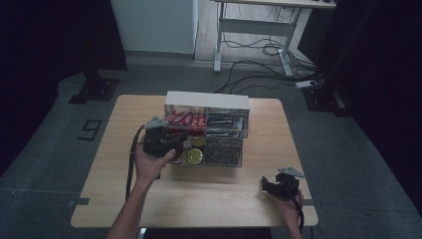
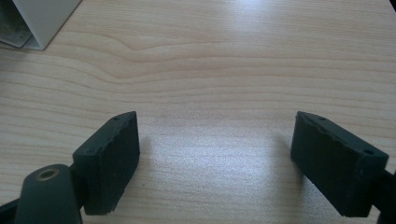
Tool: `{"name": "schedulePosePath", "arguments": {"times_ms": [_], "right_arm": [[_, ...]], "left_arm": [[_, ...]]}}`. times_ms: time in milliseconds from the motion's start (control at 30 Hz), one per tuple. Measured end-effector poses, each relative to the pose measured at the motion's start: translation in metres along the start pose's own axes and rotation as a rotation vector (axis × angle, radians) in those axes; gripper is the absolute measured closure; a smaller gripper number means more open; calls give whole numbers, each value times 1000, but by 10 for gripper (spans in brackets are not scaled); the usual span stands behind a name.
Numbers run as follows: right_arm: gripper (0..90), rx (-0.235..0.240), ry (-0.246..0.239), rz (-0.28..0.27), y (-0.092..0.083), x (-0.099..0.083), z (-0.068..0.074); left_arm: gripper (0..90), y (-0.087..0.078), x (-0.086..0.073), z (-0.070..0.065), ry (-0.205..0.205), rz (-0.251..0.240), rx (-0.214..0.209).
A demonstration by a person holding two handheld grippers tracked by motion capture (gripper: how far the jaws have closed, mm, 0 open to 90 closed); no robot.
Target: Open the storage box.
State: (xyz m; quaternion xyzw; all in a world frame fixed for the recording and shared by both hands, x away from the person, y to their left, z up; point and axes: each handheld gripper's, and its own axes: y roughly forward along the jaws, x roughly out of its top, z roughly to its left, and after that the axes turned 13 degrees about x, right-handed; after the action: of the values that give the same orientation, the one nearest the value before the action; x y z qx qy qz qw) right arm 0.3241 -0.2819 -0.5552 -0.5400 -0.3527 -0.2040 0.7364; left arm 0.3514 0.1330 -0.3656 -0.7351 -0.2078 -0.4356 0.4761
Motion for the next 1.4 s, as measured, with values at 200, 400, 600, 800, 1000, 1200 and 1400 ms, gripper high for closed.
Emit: {"name": "schedulePosePath", "arguments": {"times_ms": [200,400,600,800,1000,1200,1400], "right_arm": [[156,0,2,-2,0,0,0],[156,-1,1,-1,0,0,0],[156,-2,2,-1,0,0,0],[156,-2,1,-1,0,0,0],[156,-2,2,-1,0,0,0],[156,-2,2,-1,0,0,0],[155,-2,-1,0,0,0,0]], "left_arm": [[900,0,3,-2,4,1,7],[900,2,6,-3,-6,2,-14],[900,3,12,-7,6,-2,-15],[900,2,15,-8,10,4,-18],[900,-1,19,-7,7,-8,-16],[900,-3,24,-8,9,-17,-13],[900,-6,32,-10,19,-28,-7]]}}
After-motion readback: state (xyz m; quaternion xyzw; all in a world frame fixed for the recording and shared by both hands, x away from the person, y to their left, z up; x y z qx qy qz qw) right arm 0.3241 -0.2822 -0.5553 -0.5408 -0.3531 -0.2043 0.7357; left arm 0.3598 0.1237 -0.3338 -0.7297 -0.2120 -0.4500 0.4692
